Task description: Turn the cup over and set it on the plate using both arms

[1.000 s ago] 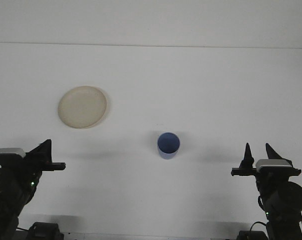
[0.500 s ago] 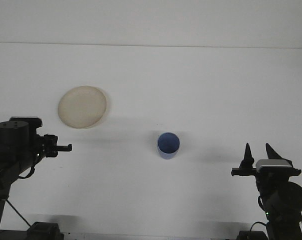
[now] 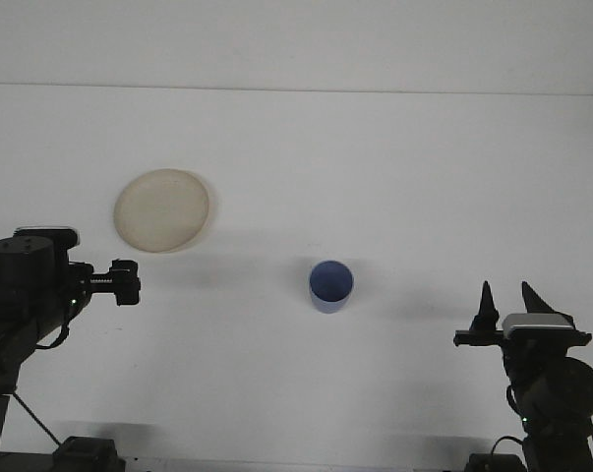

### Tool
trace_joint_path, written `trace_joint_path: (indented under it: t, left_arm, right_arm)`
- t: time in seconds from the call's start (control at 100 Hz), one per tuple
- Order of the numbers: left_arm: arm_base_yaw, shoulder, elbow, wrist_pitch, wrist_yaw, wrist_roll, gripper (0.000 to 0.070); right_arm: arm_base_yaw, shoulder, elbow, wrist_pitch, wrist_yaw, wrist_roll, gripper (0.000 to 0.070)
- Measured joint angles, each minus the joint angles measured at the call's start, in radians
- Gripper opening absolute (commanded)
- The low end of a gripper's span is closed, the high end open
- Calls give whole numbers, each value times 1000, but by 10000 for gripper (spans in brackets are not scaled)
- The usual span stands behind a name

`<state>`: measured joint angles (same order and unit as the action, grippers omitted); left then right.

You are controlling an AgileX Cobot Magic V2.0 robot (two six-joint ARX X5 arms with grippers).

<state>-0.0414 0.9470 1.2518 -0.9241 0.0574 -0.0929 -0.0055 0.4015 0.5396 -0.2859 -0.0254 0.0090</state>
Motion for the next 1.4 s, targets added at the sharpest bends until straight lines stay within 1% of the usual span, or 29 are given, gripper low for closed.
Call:
trace_joint_path:
  t: [0.12, 0.24, 0.3, 0.55, 0.71, 1.04, 1.24, 1.4]
  left_arm:
    - [-3, 1, 0, -2, 5, -2, 629]
    - [-45, 32, 20, -5, 61, -11, 625]
    - [-87, 70, 42, -3, 76, -26, 625]
    - [-315, 299, 126, 34, 78, -83, 625]
    - [-436, 481, 242, 41, 79, -86, 625]
    - [-598, 767, 485, 26, 79, -81, 625]
    - [-660, 893, 561, 2, 79, -72, 625]
    - [-682, 970, 567, 3, 79, -61, 625]
  right_arm:
    - [0, 0, 0, 0, 0, 0, 388]
    - [0, 0, 0, 0, 0, 0, 388]
    - [0, 0, 0, 0, 0, 0, 388]
    - [0, 0, 0, 0, 0, 0, 388]
    - [0, 0, 0, 0, 0, 0, 388]
    - [0, 0, 0, 0, 0, 0, 388]
    - [0, 0, 0, 0, 0, 0, 388]
    - [0, 0, 0, 0, 0, 0, 388]
